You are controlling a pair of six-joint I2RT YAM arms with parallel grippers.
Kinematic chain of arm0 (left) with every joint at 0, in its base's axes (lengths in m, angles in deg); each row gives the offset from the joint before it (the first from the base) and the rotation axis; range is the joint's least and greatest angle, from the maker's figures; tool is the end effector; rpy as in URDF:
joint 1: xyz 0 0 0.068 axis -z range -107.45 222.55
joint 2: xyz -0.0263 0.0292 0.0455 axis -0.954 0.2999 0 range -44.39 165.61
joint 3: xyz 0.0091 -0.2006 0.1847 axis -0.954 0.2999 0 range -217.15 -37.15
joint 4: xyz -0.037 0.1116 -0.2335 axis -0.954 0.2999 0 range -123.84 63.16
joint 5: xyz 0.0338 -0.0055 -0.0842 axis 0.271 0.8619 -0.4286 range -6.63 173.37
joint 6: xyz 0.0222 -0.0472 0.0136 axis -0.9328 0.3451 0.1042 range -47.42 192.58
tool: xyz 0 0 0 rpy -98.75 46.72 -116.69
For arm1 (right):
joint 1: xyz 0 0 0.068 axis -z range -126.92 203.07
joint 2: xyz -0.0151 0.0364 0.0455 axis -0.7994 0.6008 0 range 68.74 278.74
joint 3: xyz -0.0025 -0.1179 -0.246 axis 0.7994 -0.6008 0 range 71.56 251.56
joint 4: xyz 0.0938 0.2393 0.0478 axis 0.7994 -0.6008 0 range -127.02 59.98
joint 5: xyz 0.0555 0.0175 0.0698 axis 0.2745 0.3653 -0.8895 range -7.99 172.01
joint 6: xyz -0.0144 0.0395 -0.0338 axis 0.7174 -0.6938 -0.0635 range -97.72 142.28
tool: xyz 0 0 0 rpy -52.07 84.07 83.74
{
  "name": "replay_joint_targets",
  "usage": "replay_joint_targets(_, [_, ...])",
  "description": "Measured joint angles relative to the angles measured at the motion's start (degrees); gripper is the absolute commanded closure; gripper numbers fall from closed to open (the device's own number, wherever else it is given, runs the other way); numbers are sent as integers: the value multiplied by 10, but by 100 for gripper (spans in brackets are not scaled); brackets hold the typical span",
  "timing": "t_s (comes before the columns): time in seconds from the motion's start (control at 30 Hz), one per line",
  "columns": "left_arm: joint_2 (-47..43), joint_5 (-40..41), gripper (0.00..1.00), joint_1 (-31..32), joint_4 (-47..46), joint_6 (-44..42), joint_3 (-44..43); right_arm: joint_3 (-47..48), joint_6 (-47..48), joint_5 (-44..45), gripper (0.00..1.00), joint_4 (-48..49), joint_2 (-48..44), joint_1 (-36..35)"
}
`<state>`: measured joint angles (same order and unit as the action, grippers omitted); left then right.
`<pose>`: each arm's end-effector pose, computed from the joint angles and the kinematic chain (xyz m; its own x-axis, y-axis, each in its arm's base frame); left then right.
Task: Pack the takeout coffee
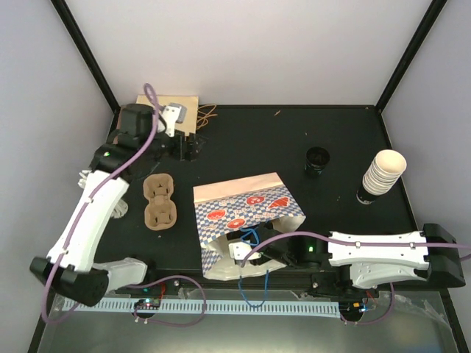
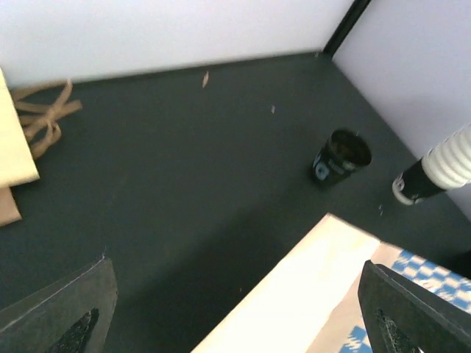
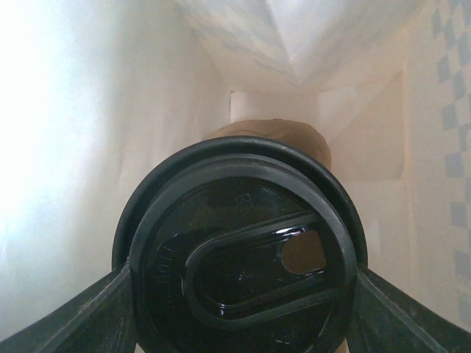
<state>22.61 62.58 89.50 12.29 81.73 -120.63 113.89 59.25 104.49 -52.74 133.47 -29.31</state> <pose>0.2144 -0.0786 0.4305 -0.5574 0.0146 -0.8301 0.4852 0.8171 -0.3115 0.0442 0.2282 0.2385 0.4542 -0.7957 -0.4007 -0.7597 -0.1110 -0.6407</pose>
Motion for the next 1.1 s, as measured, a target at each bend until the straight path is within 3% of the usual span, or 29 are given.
replay_joint_targets(0.27, [117, -29, 12, -1, -38, 10, 68, 0, 0, 11, 48, -1, -22, 0])
replay_joint_targets(0.5, [235, -66, 17, -4, -39, 23, 22, 0, -9, 17, 48, -22, -32, 0])
replay_joint_targets(1.1, [360, -164, 29, -1, -44, 21, -28, 0, -10, 46, 49, -45, -36, 0])
